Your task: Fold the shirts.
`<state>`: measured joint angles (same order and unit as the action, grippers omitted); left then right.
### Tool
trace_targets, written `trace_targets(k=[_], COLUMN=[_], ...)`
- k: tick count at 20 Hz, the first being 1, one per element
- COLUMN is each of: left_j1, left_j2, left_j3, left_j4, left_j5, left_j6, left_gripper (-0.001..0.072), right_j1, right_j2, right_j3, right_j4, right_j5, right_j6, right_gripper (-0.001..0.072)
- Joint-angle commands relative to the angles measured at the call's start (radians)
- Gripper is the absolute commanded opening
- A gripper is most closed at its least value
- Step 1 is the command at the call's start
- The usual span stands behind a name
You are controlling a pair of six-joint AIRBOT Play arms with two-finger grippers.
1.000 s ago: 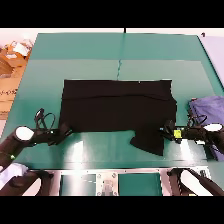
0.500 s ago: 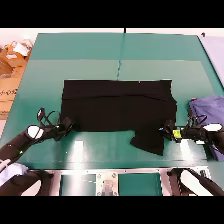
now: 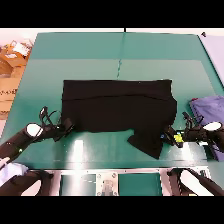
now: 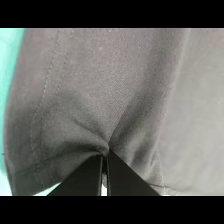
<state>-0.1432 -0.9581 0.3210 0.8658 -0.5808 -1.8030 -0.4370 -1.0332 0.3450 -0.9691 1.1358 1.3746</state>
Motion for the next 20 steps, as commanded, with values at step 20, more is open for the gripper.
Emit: trace_targets(k=[20], left_j1=[0.016], left_j2=[0.091], left_j3=[0.295], left_j4=[0.7], left_j5=[-0.731], left_j6=[0.031], left_gripper=[0.0022], right_j1=[0.002], right_j2=[0.291], right_j3=[0.156], right_j4=[-0.193], right_j5=[0.305], right_j6=[0.172], right_gripper=[0.0022])
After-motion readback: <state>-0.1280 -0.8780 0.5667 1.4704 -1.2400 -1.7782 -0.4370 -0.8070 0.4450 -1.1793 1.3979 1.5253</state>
